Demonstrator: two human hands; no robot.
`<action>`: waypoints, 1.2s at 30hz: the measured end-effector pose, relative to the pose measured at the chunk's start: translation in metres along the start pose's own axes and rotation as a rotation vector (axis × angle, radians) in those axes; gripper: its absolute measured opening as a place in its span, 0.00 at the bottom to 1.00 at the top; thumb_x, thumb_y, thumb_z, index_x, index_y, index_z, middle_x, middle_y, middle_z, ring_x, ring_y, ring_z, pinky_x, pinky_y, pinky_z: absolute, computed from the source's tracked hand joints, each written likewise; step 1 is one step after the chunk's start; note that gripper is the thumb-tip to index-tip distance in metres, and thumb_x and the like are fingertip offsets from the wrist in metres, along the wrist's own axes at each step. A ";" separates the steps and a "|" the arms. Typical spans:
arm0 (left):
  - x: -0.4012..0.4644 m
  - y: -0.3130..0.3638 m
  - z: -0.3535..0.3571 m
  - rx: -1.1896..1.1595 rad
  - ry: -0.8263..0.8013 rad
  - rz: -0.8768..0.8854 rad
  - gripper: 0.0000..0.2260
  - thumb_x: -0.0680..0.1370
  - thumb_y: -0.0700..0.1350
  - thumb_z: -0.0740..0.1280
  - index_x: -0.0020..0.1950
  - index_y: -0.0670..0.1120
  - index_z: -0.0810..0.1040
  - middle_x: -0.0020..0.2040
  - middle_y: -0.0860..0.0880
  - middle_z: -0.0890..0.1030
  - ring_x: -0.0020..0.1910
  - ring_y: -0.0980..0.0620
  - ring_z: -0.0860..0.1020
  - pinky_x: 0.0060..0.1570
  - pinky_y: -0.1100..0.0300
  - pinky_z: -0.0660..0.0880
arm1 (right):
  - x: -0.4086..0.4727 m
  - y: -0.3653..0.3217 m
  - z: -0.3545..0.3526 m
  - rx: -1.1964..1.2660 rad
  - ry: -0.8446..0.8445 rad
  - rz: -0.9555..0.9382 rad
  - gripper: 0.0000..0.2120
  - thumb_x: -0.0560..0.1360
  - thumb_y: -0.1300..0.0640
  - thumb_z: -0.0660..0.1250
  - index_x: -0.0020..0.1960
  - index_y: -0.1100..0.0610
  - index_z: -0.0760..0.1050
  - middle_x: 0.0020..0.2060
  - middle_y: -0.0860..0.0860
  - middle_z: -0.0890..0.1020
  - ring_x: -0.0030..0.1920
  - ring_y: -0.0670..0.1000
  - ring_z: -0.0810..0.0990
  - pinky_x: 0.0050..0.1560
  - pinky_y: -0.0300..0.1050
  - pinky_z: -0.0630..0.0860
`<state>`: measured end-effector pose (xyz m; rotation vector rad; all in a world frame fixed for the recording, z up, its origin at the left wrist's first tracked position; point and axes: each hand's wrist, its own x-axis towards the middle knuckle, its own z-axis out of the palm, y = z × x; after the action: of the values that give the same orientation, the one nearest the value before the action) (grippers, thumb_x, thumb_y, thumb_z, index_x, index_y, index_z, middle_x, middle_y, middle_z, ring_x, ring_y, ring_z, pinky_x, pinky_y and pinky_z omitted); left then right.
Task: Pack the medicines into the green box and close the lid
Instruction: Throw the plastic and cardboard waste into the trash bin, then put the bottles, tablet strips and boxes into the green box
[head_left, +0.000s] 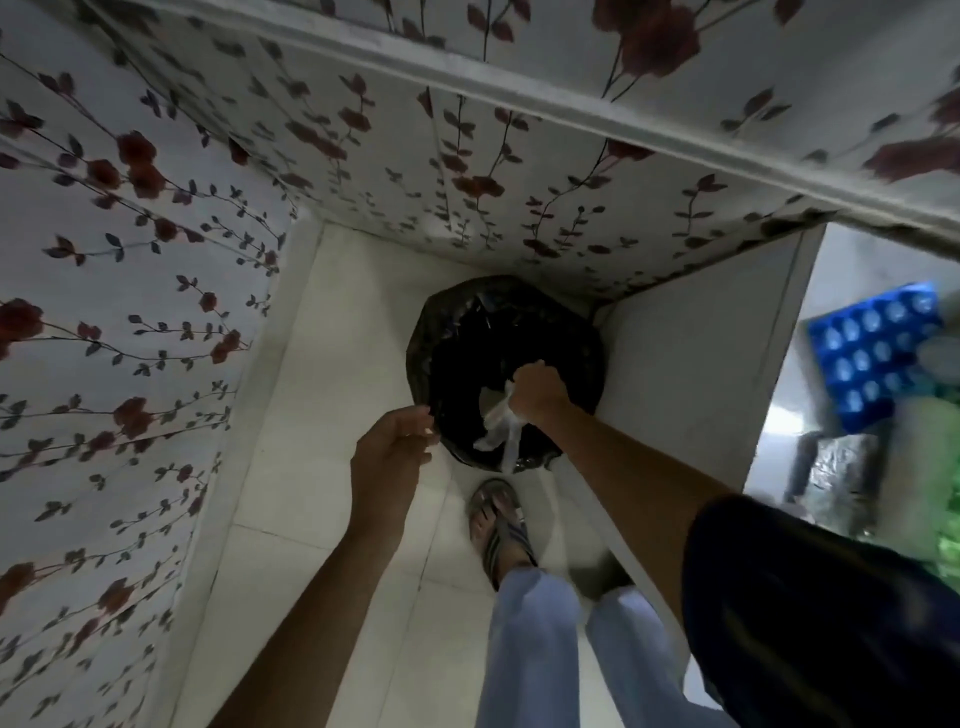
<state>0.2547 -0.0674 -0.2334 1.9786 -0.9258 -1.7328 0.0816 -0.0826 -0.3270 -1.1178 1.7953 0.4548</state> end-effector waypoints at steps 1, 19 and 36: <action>0.003 -0.001 0.001 -0.016 -0.002 -0.013 0.13 0.74 0.31 0.60 0.50 0.45 0.79 0.46 0.46 0.81 0.48 0.45 0.79 0.48 0.55 0.75 | 0.005 -0.001 0.001 -0.027 -0.056 0.006 0.18 0.78 0.59 0.57 0.66 0.65 0.66 0.65 0.63 0.72 0.64 0.60 0.72 0.63 0.49 0.70; -0.108 0.061 0.057 -0.039 -0.104 0.007 0.10 0.77 0.36 0.59 0.54 0.42 0.78 0.51 0.44 0.80 0.45 0.49 0.79 0.47 0.57 0.76 | -0.192 0.021 -0.078 1.154 0.131 -0.086 0.13 0.74 0.66 0.59 0.54 0.58 0.78 0.40 0.50 0.80 0.36 0.47 0.78 0.43 0.38 0.72; -0.228 0.026 0.193 0.702 0.013 0.179 0.30 0.67 0.57 0.69 0.49 0.29 0.72 0.49 0.27 0.76 0.46 0.32 0.77 0.35 0.47 0.70 | -0.418 0.325 -0.104 1.515 0.858 0.118 0.11 0.71 0.67 0.65 0.42 0.52 0.79 0.33 0.47 0.81 0.35 0.47 0.77 0.37 0.37 0.73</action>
<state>0.0526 0.0967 -0.0845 2.1915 -1.8325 -1.4002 -0.1871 0.2183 0.0317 -0.0334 2.0902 -1.3542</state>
